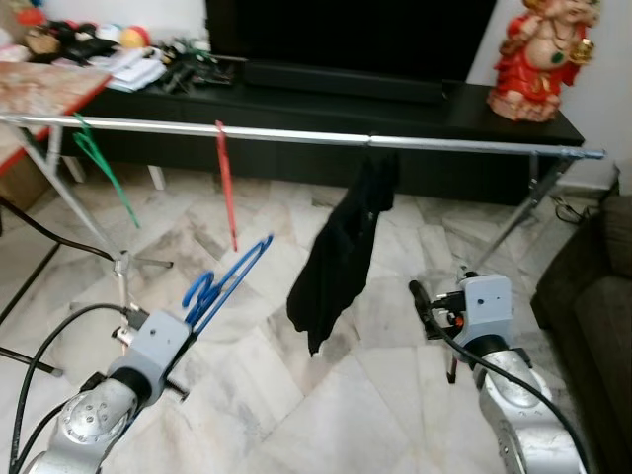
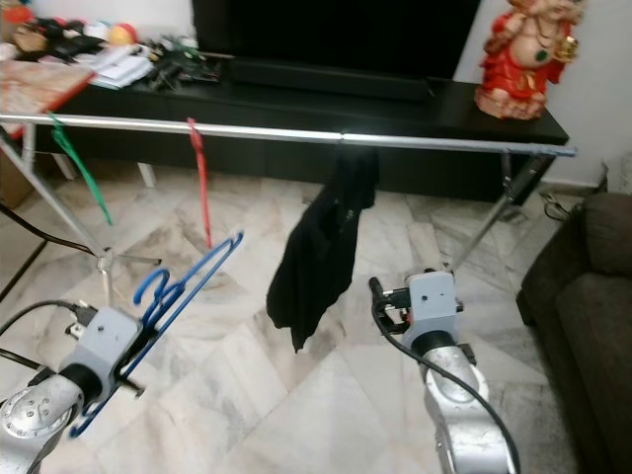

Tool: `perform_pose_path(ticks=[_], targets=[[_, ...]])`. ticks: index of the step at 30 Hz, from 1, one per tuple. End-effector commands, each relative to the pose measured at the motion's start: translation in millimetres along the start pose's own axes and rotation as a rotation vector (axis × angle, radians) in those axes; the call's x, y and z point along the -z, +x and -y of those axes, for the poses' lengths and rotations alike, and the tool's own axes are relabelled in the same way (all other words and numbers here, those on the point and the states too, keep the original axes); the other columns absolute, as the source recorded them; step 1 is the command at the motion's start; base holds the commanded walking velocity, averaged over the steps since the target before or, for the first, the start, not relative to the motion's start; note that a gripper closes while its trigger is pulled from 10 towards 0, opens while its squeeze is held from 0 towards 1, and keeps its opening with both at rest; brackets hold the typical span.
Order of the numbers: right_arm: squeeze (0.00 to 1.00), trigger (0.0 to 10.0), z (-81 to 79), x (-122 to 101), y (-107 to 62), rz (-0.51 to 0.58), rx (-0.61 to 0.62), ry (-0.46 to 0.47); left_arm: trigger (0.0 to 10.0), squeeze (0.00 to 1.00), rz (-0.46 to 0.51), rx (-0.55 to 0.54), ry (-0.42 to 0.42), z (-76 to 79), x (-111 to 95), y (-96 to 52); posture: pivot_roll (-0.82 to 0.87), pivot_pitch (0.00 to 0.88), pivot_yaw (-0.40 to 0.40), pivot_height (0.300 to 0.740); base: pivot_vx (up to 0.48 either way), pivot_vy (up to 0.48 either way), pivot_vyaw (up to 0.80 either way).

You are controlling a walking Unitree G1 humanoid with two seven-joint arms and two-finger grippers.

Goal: Hang hanger

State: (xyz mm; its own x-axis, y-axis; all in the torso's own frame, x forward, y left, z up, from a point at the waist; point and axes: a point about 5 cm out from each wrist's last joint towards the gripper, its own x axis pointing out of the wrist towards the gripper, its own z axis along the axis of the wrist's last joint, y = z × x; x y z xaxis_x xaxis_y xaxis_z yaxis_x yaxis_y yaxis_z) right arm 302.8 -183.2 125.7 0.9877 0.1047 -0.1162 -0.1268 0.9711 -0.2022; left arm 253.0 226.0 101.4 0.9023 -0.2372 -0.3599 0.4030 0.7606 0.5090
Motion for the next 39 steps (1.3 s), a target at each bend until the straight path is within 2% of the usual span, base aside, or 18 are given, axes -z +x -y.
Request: perform_pose_path(ticks=[1,4,5,7,10,14,15,17,20,21,23,24,26,27,30,33,37,39], targets=[[0.0,10.0,0.2,2.5,3.2,-0.037,-0.043,-0.036,10.0,0.0,-0.02,0.083,0.108,3.5,3.2,1.1,0.05,0.156,-0.062,0.74,0.0,0.0,0.0],[0.0,10.0,-4.1,3.2,4.8,-0.057,-0.208,-0.148,10.0,0.0,-0.084,0.194,0.193,4.3,12.3,3.3,0.05,0.154,-0.061,0.74,0.0,0.0,0.0],[0.0,10.0,-7.6,5.9,2.3,-0.08,-0.332,-0.197,10.0,0.0,-0.099,0.251,0.236,5.3,14.1,5.5,0.04,0.15,-0.067,0.74,0.0,0.0,0.0],[0.0,10.0,-12.7,9.3,-3.7,-0.115,-0.512,-0.217,10.0,0.0,-0.087,0.316,0.28,7.6,11.8,9.9,0.04,0.147,-0.072,0.74,0.0,0.0,0.0],[0.0,10.0,-18.9,15.3,-17.3,-0.133,-0.798,-0.371,10.0,0.0,-0.057,0.4,0.33,14.4,5.7,18.6,0.03,0.139,-0.081,0.74,0.0,0.0,0.0],[0.0,10.0,-19.0,22.5,-26.7,-0.171,-0.977,-0.416,10.0,0.0,-0.013,0.503,0.372,26.8,-3.8,24.9,0.04,0.137,-0.094,0.74,0.0,0.0,0.0],[0.0,10.0,-18.1,28.0,-28.4,-0.208,-1.04,-0.427,10.0,0.0,0.033,0.563,0.394,34.9,-13.0,28.2,0.04,0.136,-0.101,0.74,0.0,0.0,0.0],[0.0,10.0,-17.7,30.6,-29.0,-0.225,-1.078,-0.432,10.0,0.0,0.055,0.601,0.397,39.0,-17.6,29.8,0.04,0.136,-0.102,0.74,0.0,0.0,0.0],[0.0,10.0,-19.0,37.3,-31.0,-0.274,-1.19,-0.444,10.0,0.0,0.072,0.761,0.364,50.9,-26.1,27.2,0.03,0.138,-0.103,0.74,0.0,0.0,0.0],[0.0,10.0,-20.1,41.2,-32.8,-0.302,-1.237,-0.457,10.0,0.0,0.063,0.819,0.401,54.3,-27.0,26.1,0.04,0.135,-0.104,0.74,0.0,0.0,0.0],[0.0,10.0,-19.8,44.7,-33.1,-0.319,-1.269,-0.479,10.0,0.0,0.054,0.846,0.439,55.8,-27.2,27.9,0.04,0.134,-0.105,0.74,0.0,0.0,0.0],[0.0,10.0,-19.8,45.5,-27.5,-0.307,-1.23,-0.476,10.0,0.0,0.075,0.847,0.437,57.7,-31.8,30.8,0.05,0.127,-0.098,0.74,0.0,0.0,0.0],[0.0,10.0,-20.1,44.0,-21.7,-0.285,-1.189,-0.449,10.0,0.0,0.108,0.835,0.417,58.1,-37.1,33.3,0.05,0.126,-0.094,0.74,0.0,0.0,0.0],[0.0,10.0,-20.9,40.6,-16.3,-0.253,-1.146,-0.401,10.0,0.0,0.121,0.818,0.36,56.7,-40.7,35.5,0.04,0.127,-0.087,0.74,0.0,0.0,0.0],[0.0,10.0,-23.4,38.1,-16.5,-0.227,-1.152,-0.353,10.0,0.0,0.127,0.823,0.316,54.6,-42.7,35.3,0.04,0.135,-0.075,0.74,0.0,0.0,0.0],[0.0,10.0,-26.3,43.8,-24.0,-0.241,-1.211,-0.347,10.0,0.0,0.115,0.85,0.329,52.7,-42.7,34.6,0.04,0.141,-0.057,0.74,0.0,0.0,0.0],[0.0,10.0,-28.8,42.0,-18.0,-0.198,-1.173,-0.324,10.0,0.0,0.095,0.86,0.349,50.7,-40.7,36.5,0.04,0.142,-0.044,0.74,0.0,0.0,0.0],[0.0,10.0,-31.4,35.6,-13.3,-0.152,-1.151,-0.278,10.0,0.0,0.092,0.86,0.347,50.3,-40.4,37.8,0.03,0.148,-0.043,0.74,0.0,0.0,0.0]])
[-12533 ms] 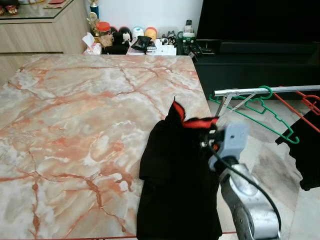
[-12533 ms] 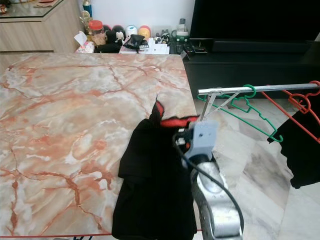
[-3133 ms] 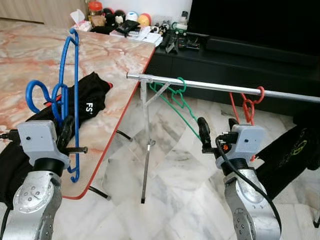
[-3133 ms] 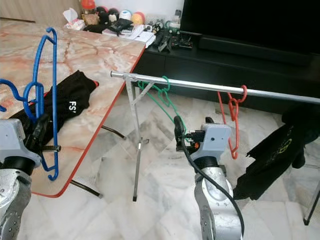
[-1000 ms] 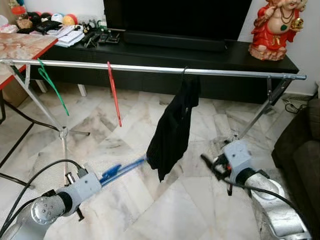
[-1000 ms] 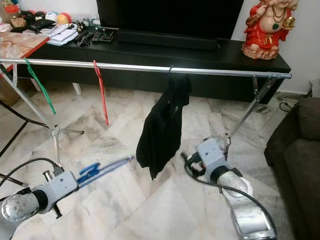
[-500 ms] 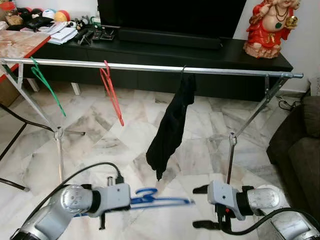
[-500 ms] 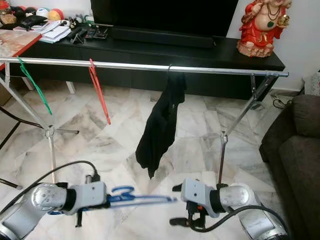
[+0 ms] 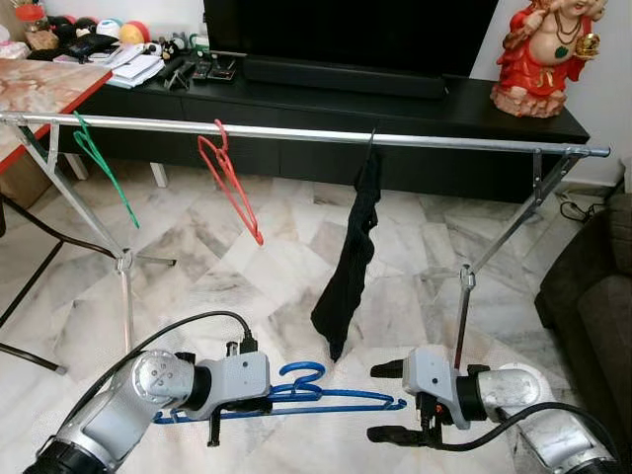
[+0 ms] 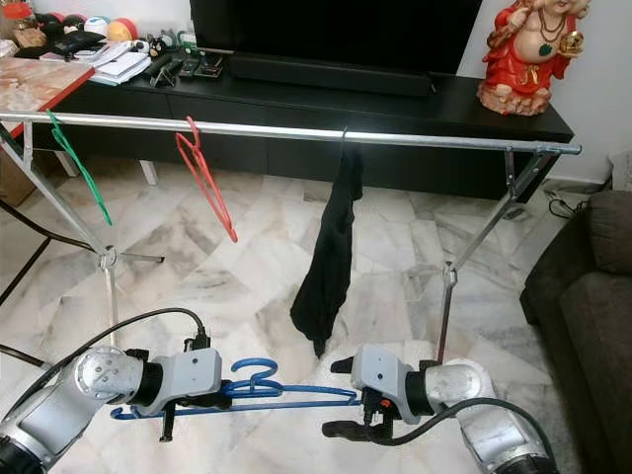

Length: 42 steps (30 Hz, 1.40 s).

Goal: Hang hanger

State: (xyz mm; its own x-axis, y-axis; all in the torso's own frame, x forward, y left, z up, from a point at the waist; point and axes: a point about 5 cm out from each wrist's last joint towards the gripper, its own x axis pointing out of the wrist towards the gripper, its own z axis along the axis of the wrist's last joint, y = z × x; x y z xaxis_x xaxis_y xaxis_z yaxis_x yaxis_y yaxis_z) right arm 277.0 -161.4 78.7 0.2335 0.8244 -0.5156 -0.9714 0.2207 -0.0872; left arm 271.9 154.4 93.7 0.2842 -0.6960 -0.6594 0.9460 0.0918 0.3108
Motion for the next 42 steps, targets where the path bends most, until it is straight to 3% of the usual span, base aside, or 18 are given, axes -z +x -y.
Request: perform_pose_path(ticks=[1,4,9,25,30,34,42], targets=[[0.0,10.0,8.6,-11.1,-3.0,0.082,0.045,-0.008,10.0,0.0,-0.006,0.01,0.003,-1.3,0.2,0.6,0.03,0.148,-0.043,0.74,0.0,0.0,0.0],[0.0,10.0,19.3,-19.6,-4.1,0.133,0.119,-0.014,10.0,0.0,-0.007,0.0,-0.003,-2.8,0.4,-0.1,0.04,0.153,-0.044,0.74,0.0,0.0,0.0],[0.0,10.0,18.0,-24.2,-3.8,0.151,0.106,-0.08,10.0,0.0,-0.009,-0.005,-0.004,-3.6,-0.2,-0.4,0.04,0.159,-0.047,0.74,0.0,0.0,0.21],[0.0,10.0,19.6,-21.8,-2.8,0.139,0.069,-0.072,10.0,0.0,-0.012,-0.03,0.009,-4.2,-1.1,-2.5,0.05,0.165,-0.065,0.74,0.0,0.0,0.79],[0.0,10.0,21.0,-20.6,-2.0,0.134,0.071,-0.051,10.0,0.0,-0.006,-0.029,0.016,-4.7,-3.6,-3.0,0.06,0.167,-0.064,0.74,0.0,0.0,0.0],[0.0,10.0,12.7,-13.1,-3.6,0.069,-0.066,-0.042,10.0,0.0,-0.044,0.027,0.043,-2.3,-0.6,-6.9,0.06,0.168,-0.067,0.74,0.0,0.0,0.0],[0.0,10.0,1.1,-7.5,-4.6,0.006,-0.242,-0.045,10.0,0.0,-0.047,0.027,0.072,-5.2,-5.2,-4.2,0.06,0.165,-0.082,0.74,0.0,0.0,0.0]])
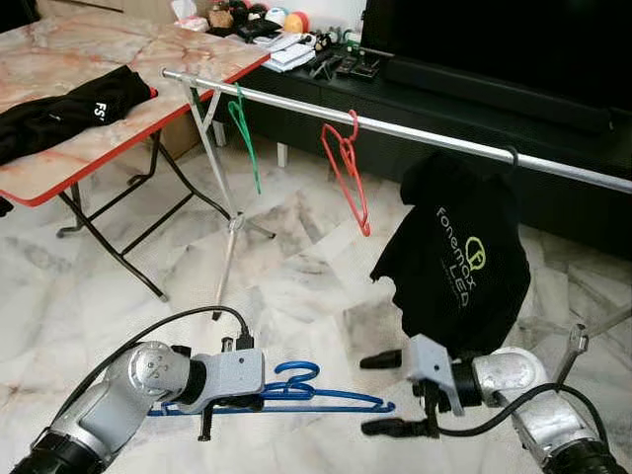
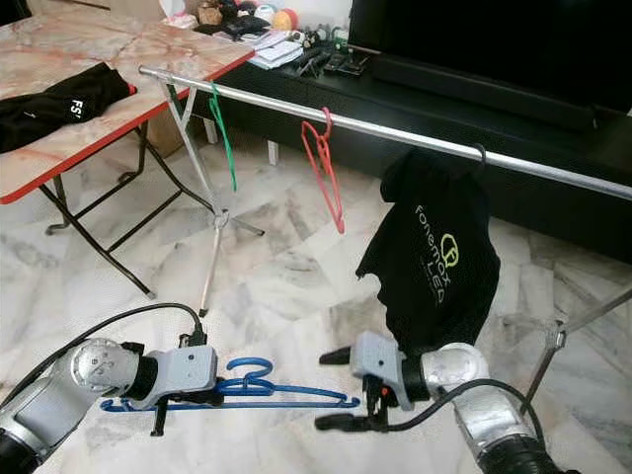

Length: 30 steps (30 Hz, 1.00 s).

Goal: Hang hanger

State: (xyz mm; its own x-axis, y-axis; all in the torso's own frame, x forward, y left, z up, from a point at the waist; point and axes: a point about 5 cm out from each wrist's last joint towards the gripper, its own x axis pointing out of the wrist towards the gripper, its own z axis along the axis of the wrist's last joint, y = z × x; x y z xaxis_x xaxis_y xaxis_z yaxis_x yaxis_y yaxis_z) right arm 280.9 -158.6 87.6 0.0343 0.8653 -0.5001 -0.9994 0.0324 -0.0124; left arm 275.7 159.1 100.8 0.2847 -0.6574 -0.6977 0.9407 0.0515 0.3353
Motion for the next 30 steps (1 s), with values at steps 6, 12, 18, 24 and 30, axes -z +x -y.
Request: perform_pose_path(ticks=[6,12,18,24,30], targets=[[0.0,10.0,-2.6,0.7,2.6,-0.002,-0.047,0.015,10.0,0.0,0.038,0.029,0.066,-3.6,-19.1,11.6,0.06,0.166,-0.096,0.74,0.0,0.0,0.0],[0.0,10.0,-5.3,-0.1,13.2,0.027,-0.081,0.023,10.0,0.0,0.076,0.044,0.109,-8.5,-37.7,23.6,0.06,0.167,-0.108,0.74,0.0,0.0,0.0],[0.0,10.0,-7.4,-2.5,17.1,0.049,-0.097,0.027,10.0,0.0,0.085,0.094,0.149,-9.2,-50.9,31.3,0.05,0.165,-0.104,0.74,0.0,0.0,0.0],[0.0,10.0,-10.9,2.1,19.3,0.05,-0.073,0.018,10.0,0.0,0.063,0.104,0.159,-10.1,-48.2,30.3,0.05,0.166,-0.099,0.74,0.0,0.0,0.0],[0.0,10.0,-9.3,6.1,23.2,0.056,0.004,0.012,10.0,0.0,0.05,0.116,0.155,-10.5,-48.1,29.0,0.05,0.163,-0.115,0.74,0.0,0.0,0.0]])
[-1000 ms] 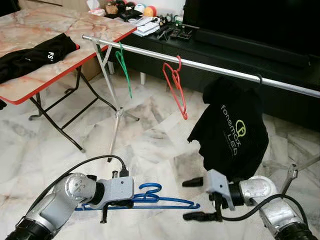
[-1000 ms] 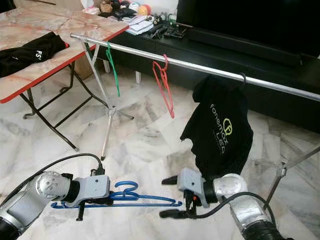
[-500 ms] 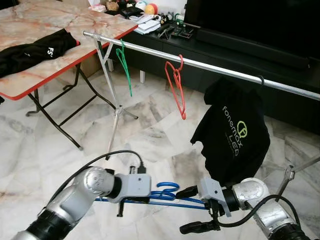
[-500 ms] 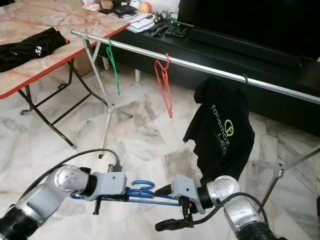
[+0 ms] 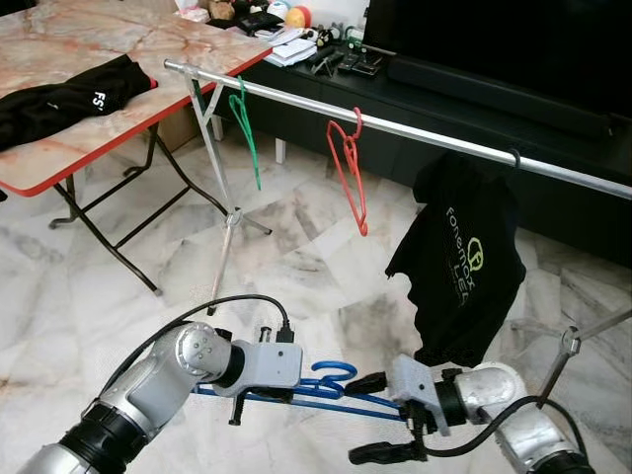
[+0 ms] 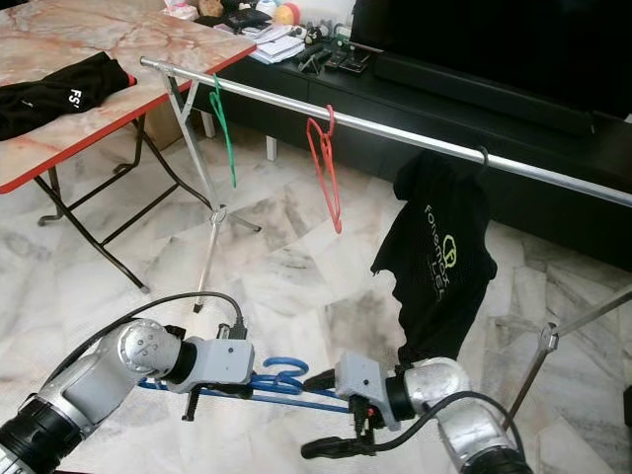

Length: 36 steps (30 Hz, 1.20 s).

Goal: Hang hanger

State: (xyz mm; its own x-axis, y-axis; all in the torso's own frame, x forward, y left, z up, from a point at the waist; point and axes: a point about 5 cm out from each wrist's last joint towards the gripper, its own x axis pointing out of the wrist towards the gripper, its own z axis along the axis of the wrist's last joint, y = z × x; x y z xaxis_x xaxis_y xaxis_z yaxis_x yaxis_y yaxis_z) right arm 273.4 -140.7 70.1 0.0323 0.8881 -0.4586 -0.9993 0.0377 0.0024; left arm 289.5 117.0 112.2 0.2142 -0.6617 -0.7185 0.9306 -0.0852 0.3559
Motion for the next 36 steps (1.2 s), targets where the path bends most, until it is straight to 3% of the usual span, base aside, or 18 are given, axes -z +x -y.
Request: perform_pose_path(ticks=[1,8,9,10,11,15,16,17,18,19,25,28,36], targets=[[0.0,10.0,-2.0,0.1,-1.0,0.011,-0.001,-0.002,10.0,0.0,0.042,0.04,0.039,2.3,-12.0,5.7,0.05,0.163,-0.115,0.74,0.0,0.0,0.0],[0.0,10.0,-8.5,5.0,-10.2,-0.032,-0.055,-0.012,10.0,0.0,0.03,0.032,0.042,1.2,-11.0,6.2,0.04,0.162,-0.134,0.74,0.0,0.0,0.0],[0.5,10.0,-5.9,5.1,-11.5,-0.036,-0.039,-0.023,10.0,0.0,0.03,0.031,0.041,1.5,-11.2,7.0,0.04,0.159,-0.136,0.74,0.0,0.0,0.0],[0.5,10.0,-5.9,5.1,-11.5,-0.036,-0.039,-0.023,10.0,0.0,0.03,0.031,0.041,1.5,-11.2,7.0,0.04,0.159,-0.136,0.74,0.0,0.0,0.0],[1.0,10.0,-2.6,1.4,-11.1,-0.024,-0.016,-0.059,10.0,0.0,0.03,0.032,0.041,2.2,-11.3,7.1,0.04,0.156,-0.136,0.74,0.0,0.0,0.0],[1.0,10.0,5.2,-4.5,-10.3,-0.035,0.051,-0.143,10.0,0.0,0.019,0.038,0.044,3.0,-9.2,5.4,0.03,0.157,-0.14,0.74,0.0,0.0,0.0],[0.6,10.0,8.5,-4.5,-12.2,-0.036,0.069,-0.103,10.0,0.0,0.016,0.038,0.044,3.1,-8.8,5.1,0.02,0.156,-0.143,0.74,0.0,0.0,0.0],[0.35,10.0,9.4,-4.4,-13.5,-0.034,0.075,-0.088,10.0,0.0,0.014,0.038,0.045,3.4,-8.9,5.2,0.03,0.156,-0.143,0.74,0.0,0.0,0.0],[0.35,10.0,9.6,-4.4,-14.5,-0.032,0.076,-0.081,10.0,0.0,0.014,0.039,0.045,3.6,-9.0,5.2,0.03,0.156,-0.143,0.74,0.0,0.0,0.0],[0.0,10.0,9.7,-3.8,-15.3,-0.029,0.078,-0.066,10.0,0.0,0.01,0.043,0.044,4.4,-8.6,5.2,0.02,0.154,-0.143,0.74,0.0,0.0,0.0],[0.0,10.0,10.5,-1.7,-18.4,-0.03,0.096,-0.049,10.0,0.0,-0.05,0.021,0.07,3.4,-0.4,3.1,0.02,0.153,-0.146,0.74,0.0,0.0,0.0],[0.0,10.0,10.9,0.4,-15.2,-0.017,0.09,0.023,10.0,0.0,-0.025,0.007,0.059,1.5,-4.8,1.8,0.02,0.153,-0.147,0.74,0.0,0.0,0.0],[0.0,10.0,11.2,0.5,-6.1,0.0,0.106,0.069,10.0,0.0,-0.011,0.004,0.055,0.8,-6.8,2.9,0.03,0.15,-0.142,0.74,0.0,0.0,0.0]])
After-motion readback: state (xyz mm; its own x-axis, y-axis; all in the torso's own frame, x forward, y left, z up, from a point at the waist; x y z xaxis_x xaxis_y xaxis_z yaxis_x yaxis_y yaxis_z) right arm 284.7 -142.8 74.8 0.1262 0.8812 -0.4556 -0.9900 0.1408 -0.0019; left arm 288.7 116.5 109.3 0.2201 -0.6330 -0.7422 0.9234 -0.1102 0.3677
